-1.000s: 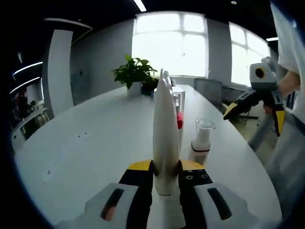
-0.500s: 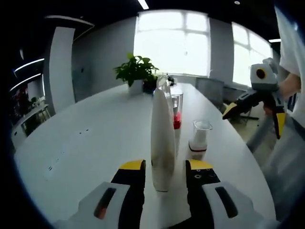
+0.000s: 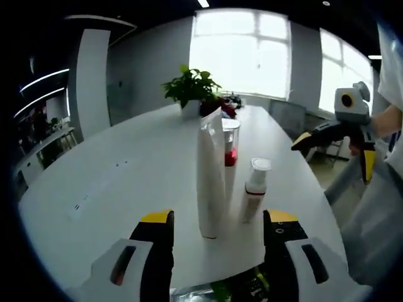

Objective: Arrange the skincare products in the storage area until every visible bottle or jar stands upright without overlapping.

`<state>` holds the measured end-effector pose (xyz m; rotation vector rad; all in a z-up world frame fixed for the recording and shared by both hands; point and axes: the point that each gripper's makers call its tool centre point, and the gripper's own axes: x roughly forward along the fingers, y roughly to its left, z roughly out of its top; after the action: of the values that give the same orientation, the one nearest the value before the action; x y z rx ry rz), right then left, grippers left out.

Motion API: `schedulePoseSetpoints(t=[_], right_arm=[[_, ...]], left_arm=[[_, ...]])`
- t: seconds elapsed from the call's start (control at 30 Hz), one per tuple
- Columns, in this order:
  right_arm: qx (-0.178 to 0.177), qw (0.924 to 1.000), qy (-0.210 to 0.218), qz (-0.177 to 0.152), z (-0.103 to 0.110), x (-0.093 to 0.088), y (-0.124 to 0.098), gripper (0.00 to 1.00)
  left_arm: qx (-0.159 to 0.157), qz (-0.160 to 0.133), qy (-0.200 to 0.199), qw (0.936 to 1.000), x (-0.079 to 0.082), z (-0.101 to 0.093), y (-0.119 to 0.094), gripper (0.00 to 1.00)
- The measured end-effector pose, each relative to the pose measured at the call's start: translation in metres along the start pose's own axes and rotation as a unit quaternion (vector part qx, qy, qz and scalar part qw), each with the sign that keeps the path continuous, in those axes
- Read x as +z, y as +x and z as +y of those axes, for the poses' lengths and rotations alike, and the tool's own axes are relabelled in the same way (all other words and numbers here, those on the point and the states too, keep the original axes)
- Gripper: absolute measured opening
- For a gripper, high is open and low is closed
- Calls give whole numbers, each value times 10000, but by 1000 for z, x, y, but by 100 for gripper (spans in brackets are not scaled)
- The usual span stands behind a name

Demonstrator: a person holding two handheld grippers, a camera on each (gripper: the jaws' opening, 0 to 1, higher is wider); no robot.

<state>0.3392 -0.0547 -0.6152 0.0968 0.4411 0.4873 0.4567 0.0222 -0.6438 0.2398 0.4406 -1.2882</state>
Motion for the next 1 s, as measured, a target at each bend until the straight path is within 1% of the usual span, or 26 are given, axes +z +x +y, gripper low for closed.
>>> schedulePoseSetpoints(t=[0.13,0.27,0.37,0.5,0.67,0.77,0.9,1.0], right_arm=[[-3,10000,-13,-18,0,1,-4,94],[93,9999,41,-74,2,3,-8,97],[129,9999,-18,-112,3,7,-11,99],[120,9998,-53,-120,-2,10,-15,100],[114,9998,-110,-131,-4,11,-19,100],[111,9998,-131,-120,-4,9,-23,100],[135,9998,-142,-78,-2,4,-28,100],[159,9997,-146,-59,1,2,-30,100]], left_arm=[[128,81,-115,9998,-4,-8,-11,59],[329,265,-293,9987,-13,-13,-22,68],[400,438,-460,9972,-19,-20,-33,66],[545,319,-606,9962,-19,-30,-45,70],[763,335,-807,9933,-25,-38,-58,76],[834,332,-886,9920,-28,-46,-66,76],[1070,201,-1059,9884,-30,-54,-79,81],[1220,179,-1178,9853,-36,-61,-88,83]])
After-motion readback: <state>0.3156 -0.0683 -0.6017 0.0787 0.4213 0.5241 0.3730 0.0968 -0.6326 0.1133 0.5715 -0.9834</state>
